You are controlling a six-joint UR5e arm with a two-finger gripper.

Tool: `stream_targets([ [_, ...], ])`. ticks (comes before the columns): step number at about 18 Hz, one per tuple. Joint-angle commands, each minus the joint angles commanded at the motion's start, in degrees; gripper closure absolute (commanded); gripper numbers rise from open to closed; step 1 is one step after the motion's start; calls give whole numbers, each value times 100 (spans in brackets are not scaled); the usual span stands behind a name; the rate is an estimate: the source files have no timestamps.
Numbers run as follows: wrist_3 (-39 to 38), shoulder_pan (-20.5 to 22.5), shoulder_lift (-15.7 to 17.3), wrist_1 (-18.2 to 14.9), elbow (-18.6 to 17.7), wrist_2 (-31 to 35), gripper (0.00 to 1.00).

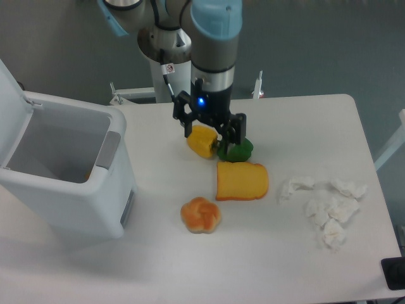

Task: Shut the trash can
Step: 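Raise the gripper up away from the yellow and green peppers, then move the gripper toward the raised lid of the white trash can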

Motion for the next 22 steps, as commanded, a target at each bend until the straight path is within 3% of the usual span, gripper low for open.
stream_targets([
  [3, -18, -245, 510, -615, 0, -211, 0],
  [5, -132, -325, 792, -818, -9, -299, 0],
  [15, -475, -1283, 1074, -784, -87, -528, 0],
  [22, -746, -1714, 1268, -758, -202, -1248, 0],
])
